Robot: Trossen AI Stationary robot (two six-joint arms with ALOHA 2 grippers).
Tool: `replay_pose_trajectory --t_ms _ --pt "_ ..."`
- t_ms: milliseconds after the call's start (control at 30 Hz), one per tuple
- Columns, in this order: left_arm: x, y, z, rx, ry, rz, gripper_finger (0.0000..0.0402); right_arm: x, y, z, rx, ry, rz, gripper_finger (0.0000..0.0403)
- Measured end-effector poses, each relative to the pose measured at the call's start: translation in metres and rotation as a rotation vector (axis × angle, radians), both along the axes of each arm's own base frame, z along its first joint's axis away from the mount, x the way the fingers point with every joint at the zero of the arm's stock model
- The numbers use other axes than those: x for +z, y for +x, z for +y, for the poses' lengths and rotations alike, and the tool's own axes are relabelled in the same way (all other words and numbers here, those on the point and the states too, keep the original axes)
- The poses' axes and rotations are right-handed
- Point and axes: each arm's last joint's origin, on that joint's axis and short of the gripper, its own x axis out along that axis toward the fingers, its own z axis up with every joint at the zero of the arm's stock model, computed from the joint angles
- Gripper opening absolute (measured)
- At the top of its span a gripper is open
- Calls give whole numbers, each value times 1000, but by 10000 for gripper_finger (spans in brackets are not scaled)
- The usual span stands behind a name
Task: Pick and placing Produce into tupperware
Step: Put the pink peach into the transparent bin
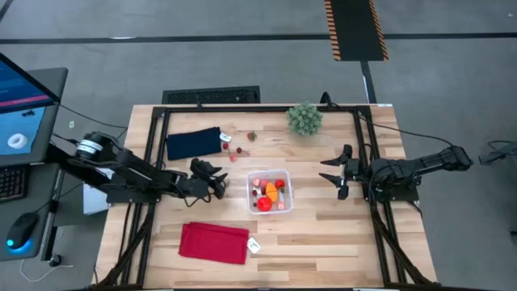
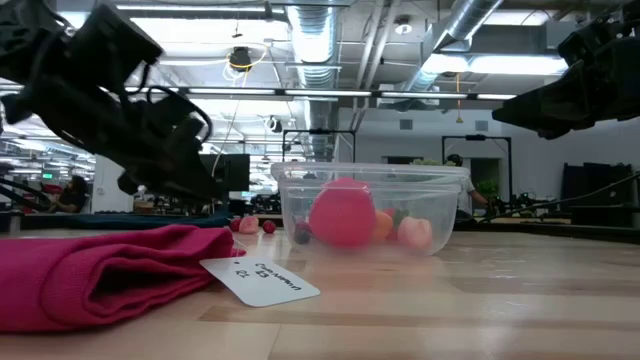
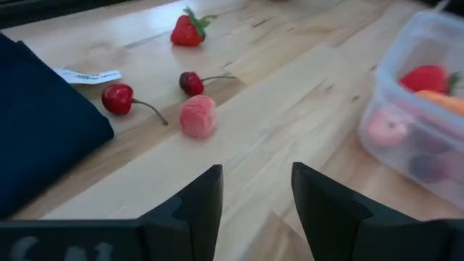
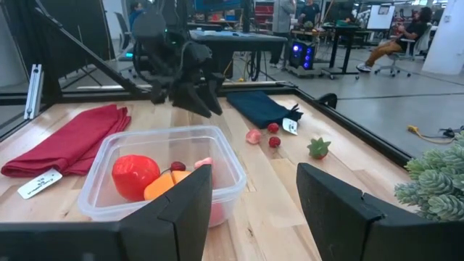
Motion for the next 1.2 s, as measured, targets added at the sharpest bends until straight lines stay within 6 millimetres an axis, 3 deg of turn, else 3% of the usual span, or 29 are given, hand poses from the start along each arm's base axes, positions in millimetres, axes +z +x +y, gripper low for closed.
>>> replay_pose_trajectory --t_ms 367,633,1200 --pt "-21 43 3 129 50 48 234 0 0 0 0 0 0 224" --pt "-20 45 8 268 70 -25 247 0 0 0 0 0 1 224" --pt "-17 54 37 262 16 10 248 0 0 0 0 0 0 224"
